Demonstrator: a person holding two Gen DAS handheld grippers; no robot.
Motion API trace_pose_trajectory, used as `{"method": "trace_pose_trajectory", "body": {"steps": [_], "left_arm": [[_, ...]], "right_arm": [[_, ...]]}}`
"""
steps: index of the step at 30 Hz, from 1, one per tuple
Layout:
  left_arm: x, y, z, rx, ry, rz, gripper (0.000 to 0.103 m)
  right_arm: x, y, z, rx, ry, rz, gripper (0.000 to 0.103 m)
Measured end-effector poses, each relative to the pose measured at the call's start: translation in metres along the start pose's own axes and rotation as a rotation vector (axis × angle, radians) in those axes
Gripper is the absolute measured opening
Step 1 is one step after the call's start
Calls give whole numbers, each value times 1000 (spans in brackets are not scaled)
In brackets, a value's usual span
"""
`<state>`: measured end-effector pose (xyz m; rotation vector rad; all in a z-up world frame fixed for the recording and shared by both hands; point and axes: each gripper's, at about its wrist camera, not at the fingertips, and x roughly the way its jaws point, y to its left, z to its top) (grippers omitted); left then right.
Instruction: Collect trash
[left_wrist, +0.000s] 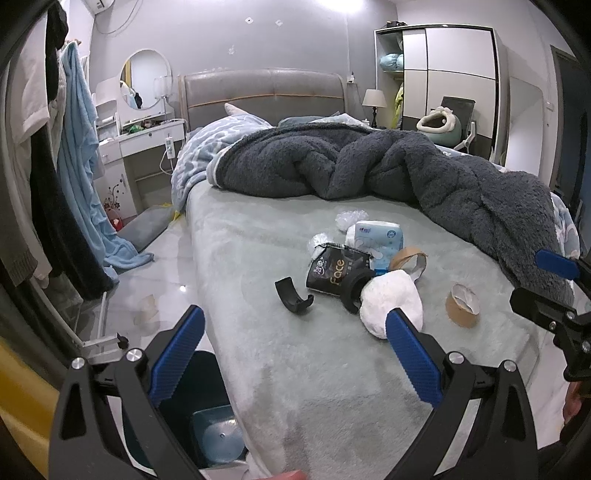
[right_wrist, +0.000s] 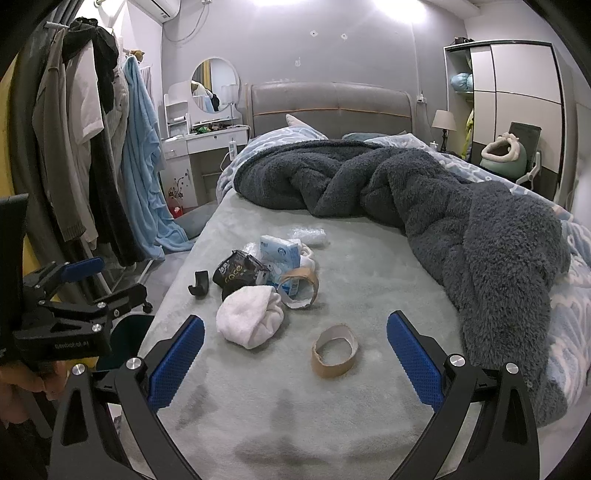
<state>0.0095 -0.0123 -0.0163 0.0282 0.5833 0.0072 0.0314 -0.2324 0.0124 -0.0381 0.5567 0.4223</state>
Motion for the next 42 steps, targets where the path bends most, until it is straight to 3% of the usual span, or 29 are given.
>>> {"method": "trace_pose_trajectory", "body": {"steps": [12,19,26,35,40,42], "left_arm": [[12,1,-2,22,62,-15,100],[19,-4,4,45,80,-107,98],[34,-13,9,98,100,-230,85],[65,-37,1,88,236,-403,70],[78,-40,7,31,261,-428,68],[86,-42,6,40,282,-413,63]], "right_arm": [[13,-5,-4,-30,84,30,100],[24,-22,-7,19,128,77,95],[43,-25,-3,-27,168,113,90],[72,-28,0,-83,235,126,88],[87,-30,-8,-99,282,117,88],[90,-34,-8,-88,287,113,88]]}}
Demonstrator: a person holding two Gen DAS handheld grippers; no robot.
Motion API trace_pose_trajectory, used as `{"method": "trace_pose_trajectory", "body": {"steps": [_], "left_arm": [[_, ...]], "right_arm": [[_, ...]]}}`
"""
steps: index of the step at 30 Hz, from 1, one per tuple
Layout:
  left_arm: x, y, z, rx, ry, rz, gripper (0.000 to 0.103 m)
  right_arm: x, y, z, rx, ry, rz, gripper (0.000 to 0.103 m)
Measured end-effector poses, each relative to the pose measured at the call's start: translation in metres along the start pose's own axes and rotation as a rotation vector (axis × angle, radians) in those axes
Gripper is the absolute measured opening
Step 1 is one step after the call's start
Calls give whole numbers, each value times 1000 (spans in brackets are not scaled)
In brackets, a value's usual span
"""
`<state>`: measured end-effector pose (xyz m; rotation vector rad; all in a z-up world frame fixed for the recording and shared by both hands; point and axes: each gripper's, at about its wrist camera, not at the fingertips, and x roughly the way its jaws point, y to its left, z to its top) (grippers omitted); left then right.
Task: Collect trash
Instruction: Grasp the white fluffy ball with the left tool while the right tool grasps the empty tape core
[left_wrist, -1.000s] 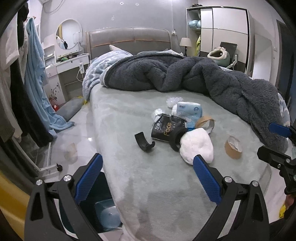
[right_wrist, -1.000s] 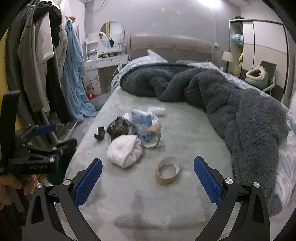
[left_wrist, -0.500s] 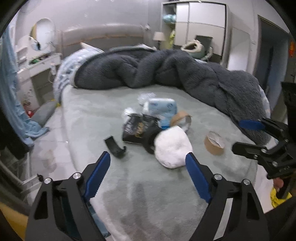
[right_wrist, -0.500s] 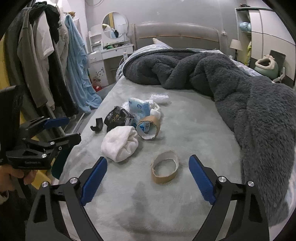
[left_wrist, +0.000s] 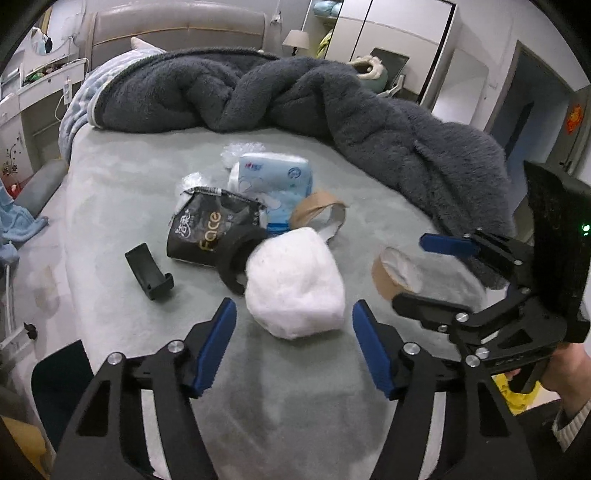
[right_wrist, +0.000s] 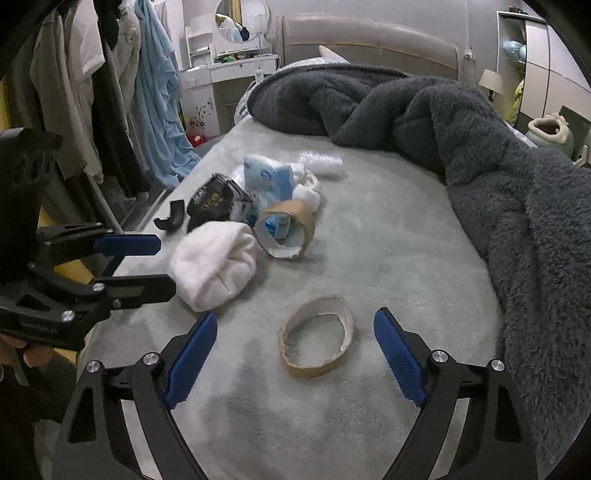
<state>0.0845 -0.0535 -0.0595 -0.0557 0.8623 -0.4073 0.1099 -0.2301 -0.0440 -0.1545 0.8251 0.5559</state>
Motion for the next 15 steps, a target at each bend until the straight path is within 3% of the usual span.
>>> {"method": "trace_pose_trajectory", "body": {"steps": [8,15], "left_arm": [[21,2,4,-11,64,-32,55],[27,7,7,-32,86,-93,38]], "right_arm": [[12,-15,5,74,31,4,77],[24,-17,-4,74,97,7,64]]}}
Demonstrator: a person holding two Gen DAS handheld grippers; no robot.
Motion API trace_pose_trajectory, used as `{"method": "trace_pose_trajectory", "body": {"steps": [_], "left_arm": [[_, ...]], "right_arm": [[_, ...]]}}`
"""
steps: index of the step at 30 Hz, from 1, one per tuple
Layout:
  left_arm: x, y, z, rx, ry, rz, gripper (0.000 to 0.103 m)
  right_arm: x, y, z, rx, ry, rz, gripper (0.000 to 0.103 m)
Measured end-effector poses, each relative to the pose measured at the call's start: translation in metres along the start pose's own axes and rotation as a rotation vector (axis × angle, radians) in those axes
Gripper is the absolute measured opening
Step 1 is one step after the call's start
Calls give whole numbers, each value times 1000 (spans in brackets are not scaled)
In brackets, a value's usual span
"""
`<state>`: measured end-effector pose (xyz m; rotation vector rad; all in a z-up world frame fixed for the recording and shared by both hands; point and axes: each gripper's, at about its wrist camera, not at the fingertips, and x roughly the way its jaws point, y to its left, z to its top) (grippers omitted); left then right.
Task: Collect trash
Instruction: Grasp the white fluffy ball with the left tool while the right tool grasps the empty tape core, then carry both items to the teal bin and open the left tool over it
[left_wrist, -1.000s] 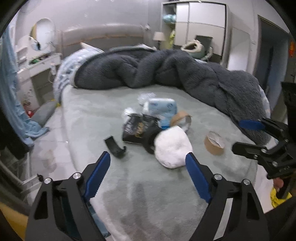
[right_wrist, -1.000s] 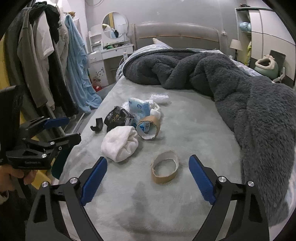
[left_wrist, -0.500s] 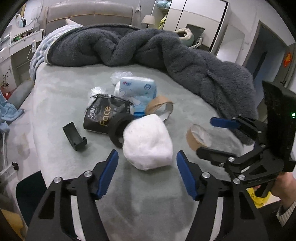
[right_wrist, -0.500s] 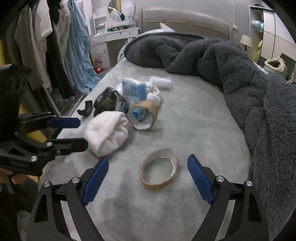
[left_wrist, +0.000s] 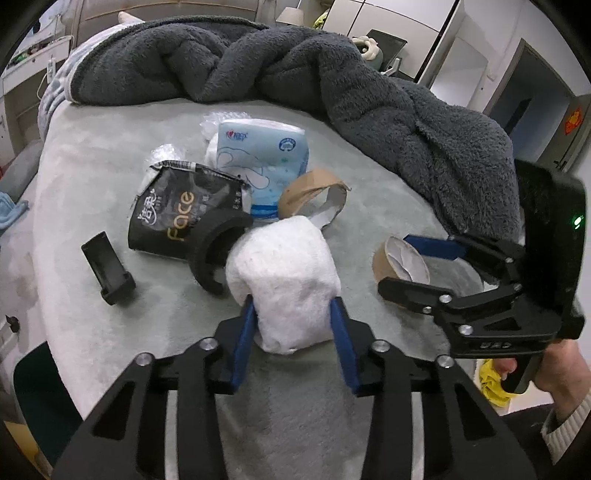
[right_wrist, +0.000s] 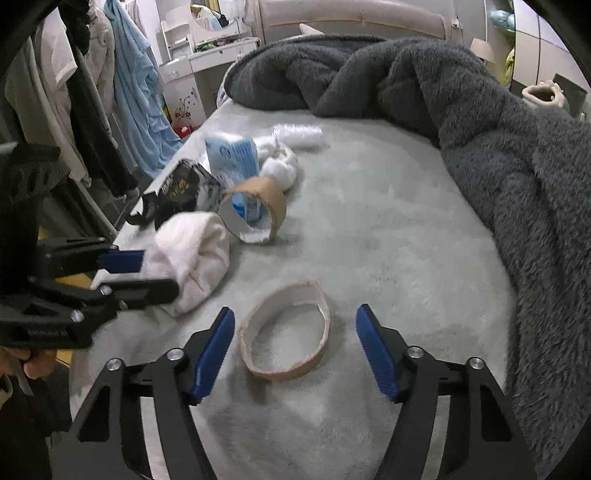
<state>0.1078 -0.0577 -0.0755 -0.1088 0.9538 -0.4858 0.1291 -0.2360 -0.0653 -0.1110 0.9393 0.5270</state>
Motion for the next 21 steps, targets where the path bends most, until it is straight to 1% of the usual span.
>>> {"method": "trace_pose_trajectory", "body": {"steps": [2,3,4,5,8,13,17,21], "left_arm": [[-2,-1,0,1,-8,-10,33],[-3,-2,0,1,-12,-14,31],[-5,-2,0,2,-18,-16,30],[-6,-3,0,2,-24,-19,30],[-12,-3,1,0,-45,-32,29],[-34,1,6,4,-108,-52,29],[-56,5,5,29,-180,-27,30],[-77,16,6,10,-247,2,30]], "right_arm": [[3,2,-1,-3,13,1,56],[4,4,-1,-8,19,1,53],[4,5,-1,-13,21,-3,49],[3,6,-1,-16,20,-8,46],[-4,9,3,-11,-1,-26,46],[-20,16,13,0,-45,-28,46],[-34,21,25,16,-105,-24,46],[-45,30,38,27,-166,-20,46]]}}
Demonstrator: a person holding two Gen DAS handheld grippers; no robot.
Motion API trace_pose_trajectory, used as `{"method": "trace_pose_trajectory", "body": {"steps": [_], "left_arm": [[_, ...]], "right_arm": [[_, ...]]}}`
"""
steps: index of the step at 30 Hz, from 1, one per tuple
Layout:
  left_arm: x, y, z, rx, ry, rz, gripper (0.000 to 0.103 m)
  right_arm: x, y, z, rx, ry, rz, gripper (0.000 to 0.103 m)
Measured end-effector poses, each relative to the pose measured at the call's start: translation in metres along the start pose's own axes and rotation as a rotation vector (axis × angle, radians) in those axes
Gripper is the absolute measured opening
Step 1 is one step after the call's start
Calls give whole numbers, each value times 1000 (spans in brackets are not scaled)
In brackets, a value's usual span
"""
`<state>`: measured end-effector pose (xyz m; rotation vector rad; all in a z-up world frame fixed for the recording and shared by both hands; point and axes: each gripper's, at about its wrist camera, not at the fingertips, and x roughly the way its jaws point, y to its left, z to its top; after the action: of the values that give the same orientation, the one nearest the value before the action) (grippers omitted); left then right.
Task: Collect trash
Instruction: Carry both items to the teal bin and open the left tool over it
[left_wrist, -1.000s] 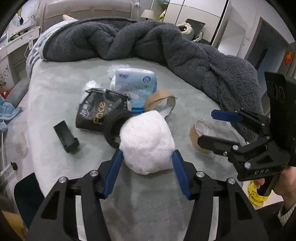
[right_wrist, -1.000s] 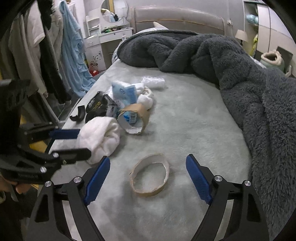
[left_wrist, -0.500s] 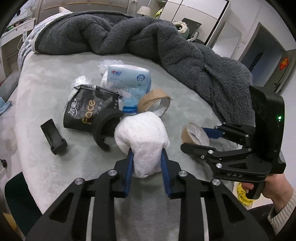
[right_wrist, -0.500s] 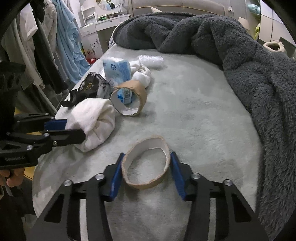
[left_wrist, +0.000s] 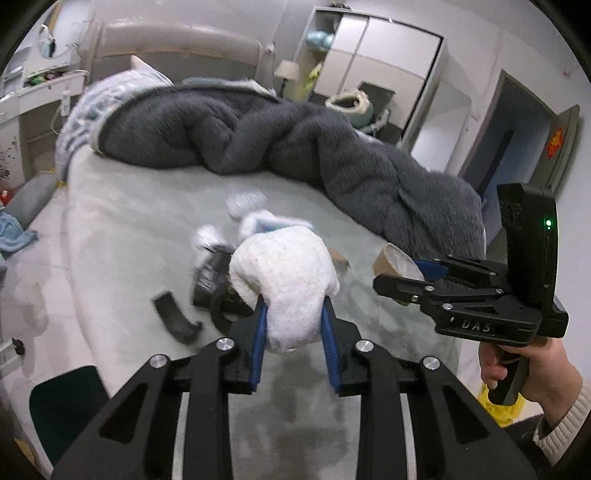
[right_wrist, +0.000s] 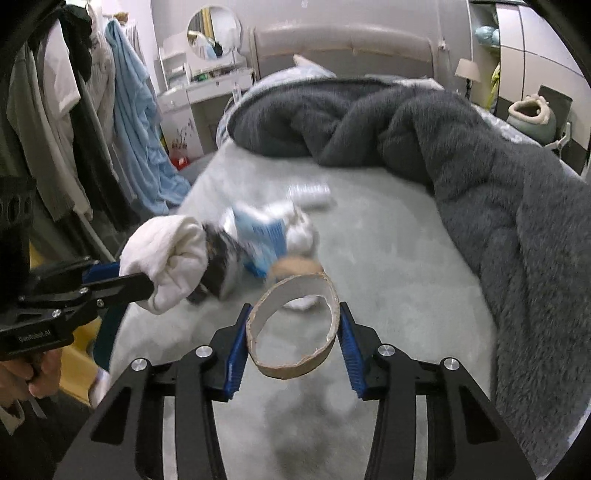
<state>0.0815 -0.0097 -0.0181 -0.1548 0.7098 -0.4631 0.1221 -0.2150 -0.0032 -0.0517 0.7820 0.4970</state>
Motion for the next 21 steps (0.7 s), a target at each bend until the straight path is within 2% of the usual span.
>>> {"method": "trace_pose_trajectory", "body": {"steps": [9,13,19,21], "left_arm": [[-36,31,11,-50,-101,97,30],[-49,48,9,-80,-118,142,30],[-58,70,0,-110,-103,139,30],[-60,73,-3,-124,-98,117,30]], "right_arm": [[-5,29,23,-9,-93,26,46],[3,42,28,-15,-100,48,46],[15,68,32,-49,-99,70,46],[17,74,34,-64,-99,60,46]]}}
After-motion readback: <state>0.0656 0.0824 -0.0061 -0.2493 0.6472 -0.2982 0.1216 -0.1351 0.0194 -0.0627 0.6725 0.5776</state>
